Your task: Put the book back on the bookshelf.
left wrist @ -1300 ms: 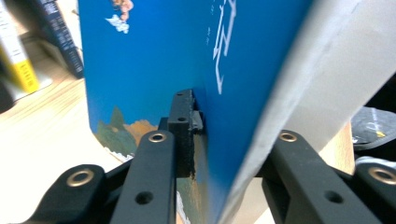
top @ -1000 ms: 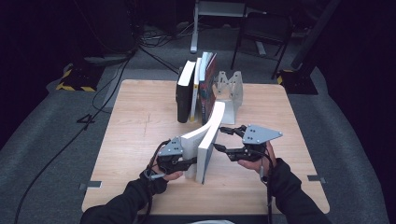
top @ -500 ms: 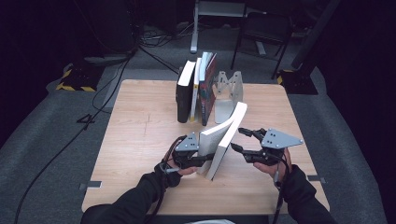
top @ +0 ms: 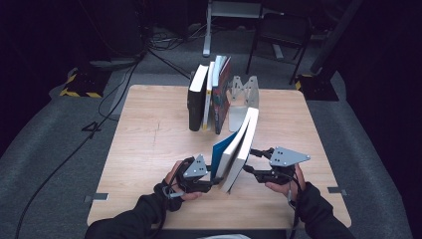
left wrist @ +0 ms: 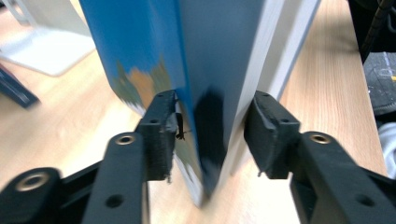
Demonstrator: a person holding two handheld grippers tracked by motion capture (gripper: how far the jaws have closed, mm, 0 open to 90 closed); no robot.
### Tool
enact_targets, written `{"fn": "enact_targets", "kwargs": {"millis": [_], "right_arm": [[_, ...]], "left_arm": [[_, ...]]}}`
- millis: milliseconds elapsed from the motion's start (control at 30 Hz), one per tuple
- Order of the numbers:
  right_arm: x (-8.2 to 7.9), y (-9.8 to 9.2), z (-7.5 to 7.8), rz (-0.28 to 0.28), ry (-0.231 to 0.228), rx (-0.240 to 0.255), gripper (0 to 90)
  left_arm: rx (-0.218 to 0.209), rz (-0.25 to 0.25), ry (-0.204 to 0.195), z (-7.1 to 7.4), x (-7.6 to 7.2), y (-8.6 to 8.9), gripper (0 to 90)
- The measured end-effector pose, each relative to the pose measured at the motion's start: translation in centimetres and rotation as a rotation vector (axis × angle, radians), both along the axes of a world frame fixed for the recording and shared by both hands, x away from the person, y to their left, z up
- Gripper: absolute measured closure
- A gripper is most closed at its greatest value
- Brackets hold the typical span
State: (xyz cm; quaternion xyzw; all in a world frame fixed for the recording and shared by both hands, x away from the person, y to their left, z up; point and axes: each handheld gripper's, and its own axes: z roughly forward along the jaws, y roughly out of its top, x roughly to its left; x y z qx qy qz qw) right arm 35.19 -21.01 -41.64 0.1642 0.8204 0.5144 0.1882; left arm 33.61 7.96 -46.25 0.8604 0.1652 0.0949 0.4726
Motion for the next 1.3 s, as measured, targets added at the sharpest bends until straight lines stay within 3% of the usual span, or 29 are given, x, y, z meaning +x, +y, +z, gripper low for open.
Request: {"fn": "enact_targets", "kwargs": {"millis": [33, 167, 367, 467, 533, 633, 800, 900, 1000, 1033, 1167, 1300], "right_arm": [[0.3, 0.0, -0.5, -0.006, 0.019, -0.002, 43.4], [0.5, 0.0, -0.9, -0.016, 0.024, -0.009, 43.2], [0.6, 0.6, -1.5, -0.041, 0.019, -0.01, 41.6], [0.7, 0.8, -1.6, -0.047, 0.017, -0.005, 40.0], [0.8, 1.0, -1.6, -0.05, 0.015, -0.004, 39.8], [0.8, 1.4, -1.6, -0.058, 0.005, -0.009, 40.1], [0.8, 1.5, -1.6, -0.062, -0.002, -0.014, 38.8], [0.9, 1.3, -1.5, -0.063, 0.006, -0.012, 38.0], [1.0, 0.6, -1.4, -0.06, 0.021, 0.005, 38.0], [1.1, 0.4, -1.3, -0.068, 0.018, -0.001, 37.9], [1.5, -0.5, -1.4, -0.097, 0.006, -0.012, 37.3], [1.8, -1.5, -1.5, -0.117, 0.009, -0.014, 36.6]], "left_arm": [[0.021, -0.006, 0.011, -0.5, -0.4, -0.4, 45.5], [0.027, 0.001, 0.016, -1.0, -1.0, -1.3, 36.2], [-0.051, 0.109, -0.002, -2.0, -2.0, -3.2, 25.5], [-0.061, 0.185, -0.025, -2.3, -1.9, -3.7, 28.6], [-0.078, 0.217, -0.005, -2.4, -1.6, -4.0, 30.5], [-0.074, 0.254, -0.017, -2.6, -1.2, -4.2, 33.8], [-0.068, 0.246, -0.018, -2.6, -1.0, -3.9, 38.3], [-0.039, 0.214, -0.017, -2.1, -0.6, -2.9, 48.5], [-0.027, 0.219, -0.016, -2.0, -0.1, -1.8, 58.7], [-0.02, 0.193, 0.005, -1.8, 0.5, -0.7, 59.2], [0.003, 0.119, 0.009, -1.6, 1.0, 0.6, 59.1], [0.014, 0.091, 0.013, -1.5, 1.2, 1.1, 59.1]]}}
